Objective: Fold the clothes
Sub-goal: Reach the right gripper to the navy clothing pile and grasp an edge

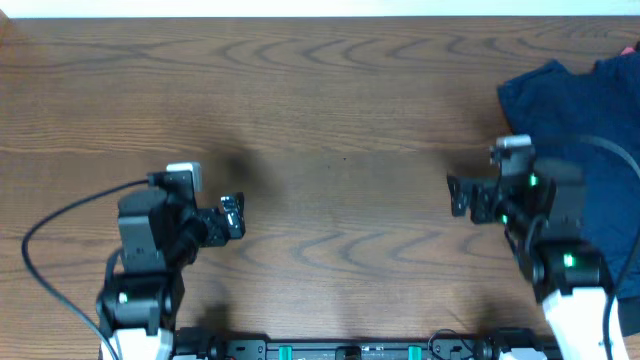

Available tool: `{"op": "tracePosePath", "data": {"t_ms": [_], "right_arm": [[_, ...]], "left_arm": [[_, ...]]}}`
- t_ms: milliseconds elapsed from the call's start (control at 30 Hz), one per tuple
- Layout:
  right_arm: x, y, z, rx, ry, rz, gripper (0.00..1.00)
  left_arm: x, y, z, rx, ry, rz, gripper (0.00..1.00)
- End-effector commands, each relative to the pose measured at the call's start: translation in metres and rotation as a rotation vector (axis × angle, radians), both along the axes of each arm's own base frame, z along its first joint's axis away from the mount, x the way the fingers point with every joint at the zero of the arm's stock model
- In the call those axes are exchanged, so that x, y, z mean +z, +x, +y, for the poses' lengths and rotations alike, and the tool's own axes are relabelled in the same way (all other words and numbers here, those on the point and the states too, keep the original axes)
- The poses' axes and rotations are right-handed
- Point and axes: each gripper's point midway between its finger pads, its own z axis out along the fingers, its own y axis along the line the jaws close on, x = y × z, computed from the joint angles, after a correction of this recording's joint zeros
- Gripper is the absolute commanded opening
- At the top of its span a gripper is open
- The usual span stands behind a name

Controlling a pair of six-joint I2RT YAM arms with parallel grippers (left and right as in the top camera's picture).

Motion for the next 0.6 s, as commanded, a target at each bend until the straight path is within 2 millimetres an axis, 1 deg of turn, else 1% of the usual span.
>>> {"op": "tracePosePath", "data": {"t_ms": [0,67,133,200,267,333,367,400,500,533,567], "right_arm": [[0.008,0.015,0.014,0.067,0.031,0.011,0.99],[0.006,0.029,0.008,0.047,-0.001,-0.012,0.99],[0.0,0.045,-0.017,-0.062,-0.087,-0.024,0.99],[-0.012,0.057,-0.059,-0.237,-0.228,-0.008,0.97],[-0.024,0.059,-0.086,-0.344,-0.322,0.029,0.93],[-0.044,0.06,-0.108,-0.418,-0.393,0.09,0.86],[-0.053,0.06,-0.114,-0.433,-0.409,0.118,0.84],[-0.066,0.06,-0.12,-0.446,-0.422,0.152,0.78],[-0.093,0.062,-0.133,-0.472,-0.44,0.22,0.66],[-0.102,0.063,-0.138,-0.49,-0.447,0.236,0.61],[-0.107,0.063,-0.142,-0.506,-0.453,0.246,0.59]], "left_arm": [[0.007,0.004,-0.001,-0.003,-0.006,0.049,0.98],[0.005,0.004,-0.002,-0.004,-0.008,0.068,0.98],[0.005,0.004,-0.002,-0.004,-0.01,0.069,0.98],[0.007,0.006,-0.002,-0.004,-0.009,0.057,0.98],[0.008,0.006,-0.002,-0.005,-0.008,0.053,0.98],[0.008,0.007,-0.002,-0.004,-0.008,0.052,0.98],[0.008,0.007,-0.002,-0.005,-0.008,0.052,0.98],[0.008,0.007,-0.002,-0.005,-0.008,0.052,0.98],[0.008,0.007,-0.002,-0.005,-0.008,0.052,0.98],[0.008,0.007,-0.002,-0.005,-0.008,0.052,0.98],[0.008,0.007,-0.002,-0.005,-0.008,0.052,0.98]]}}
